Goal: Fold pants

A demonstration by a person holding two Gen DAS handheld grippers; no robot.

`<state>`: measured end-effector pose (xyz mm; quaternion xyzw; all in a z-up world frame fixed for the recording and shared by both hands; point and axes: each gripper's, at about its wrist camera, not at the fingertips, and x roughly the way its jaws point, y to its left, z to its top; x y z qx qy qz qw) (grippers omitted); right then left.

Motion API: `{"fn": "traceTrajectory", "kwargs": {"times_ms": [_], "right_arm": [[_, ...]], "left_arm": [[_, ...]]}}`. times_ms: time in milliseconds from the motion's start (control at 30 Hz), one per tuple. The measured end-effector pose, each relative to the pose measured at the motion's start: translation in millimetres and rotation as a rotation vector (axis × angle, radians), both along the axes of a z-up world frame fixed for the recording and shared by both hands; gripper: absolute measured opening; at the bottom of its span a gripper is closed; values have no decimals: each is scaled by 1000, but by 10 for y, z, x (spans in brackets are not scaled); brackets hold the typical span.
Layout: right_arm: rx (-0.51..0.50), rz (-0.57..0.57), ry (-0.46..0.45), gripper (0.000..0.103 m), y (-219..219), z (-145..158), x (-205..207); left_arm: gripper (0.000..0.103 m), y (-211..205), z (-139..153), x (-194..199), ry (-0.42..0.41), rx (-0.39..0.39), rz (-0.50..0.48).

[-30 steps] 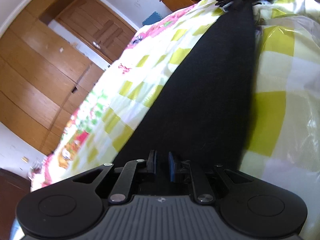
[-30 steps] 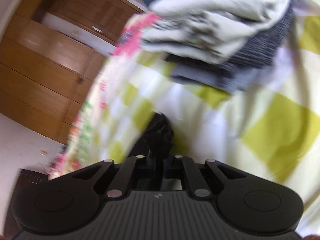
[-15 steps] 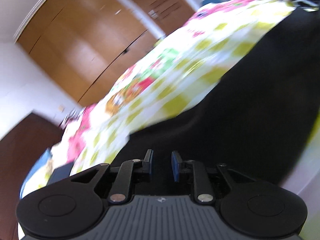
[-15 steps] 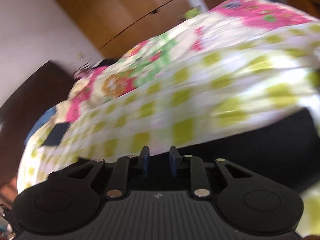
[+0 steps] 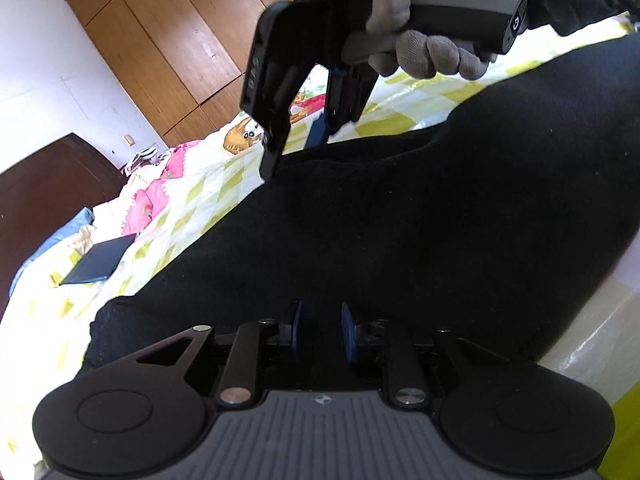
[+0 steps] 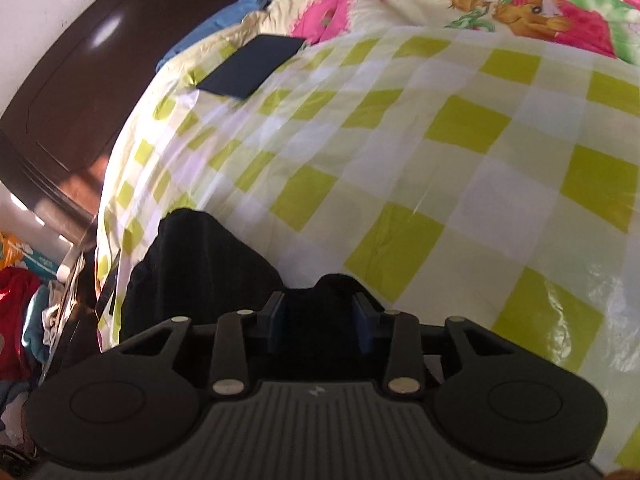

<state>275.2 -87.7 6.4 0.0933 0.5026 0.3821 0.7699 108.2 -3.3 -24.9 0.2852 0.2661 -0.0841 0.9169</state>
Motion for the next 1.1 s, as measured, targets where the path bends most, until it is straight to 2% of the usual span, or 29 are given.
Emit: {"fn": "traceTrajectory", "kwargs": {"times_ms": [67, 167, 300, 400, 433, 467, 500, 600, 667, 733, 800, 867, 967, 1033, 1100], "right_arm": [[20, 33, 31, 25, -36, 79, -95], [49, 74, 65, 22, -50, 149, -169], [80, 35, 129, 25, -3, -50, -11], [249, -90, 244, 25, -88, -266, 146], [303, -145, 257, 22, -147, -303, 166], [359, -197, 269, 12, -225, -335, 178], [399, -253, 272, 8, -301, -365, 180], [494, -410, 300, 6, -536, -535, 184], [603, -522, 331, 1, -753, -684, 207], [540, -597, 290, 1, -869, -699, 257], [507, -568, 289, 1, -857, -644, 292], [424, -508, 192, 5, -796, -375, 231], [351, -468, 43, 5, -849, 67, -25], [301, -438, 4, 6, -933, 232, -287], [215, -436, -18, 6, -1013, 270, -613]], "left_arm": [[36, 5, 0, -10, -4, -12, -1], [36, 4, 21, 3, -1, -34, 1], [36, 27, 25, 23, 0, -57, 6], [36, 18, 41, -14, -2, -61, 8], [36, 11, 41, -15, -4, -60, 10], [36, 6, 34, -22, -5, -57, 14], [36, -3, 27, -21, -7, -52, 18], [36, -3, 19, 6, -9, -43, 25], [36, -11, 16, -12, -6, -41, 26], [36, -32, 5, -4, -5, -31, 27], [36, -61, -11, -9, -10, -14, 25], [36, -77, -1, -9, -12, -10, 26], [36, -91, 5, -19, -16, -11, 28], [36, -96, 5, -28, -19, -10, 28], [36, -100, 2, -30, -20, -11, 29]]}}
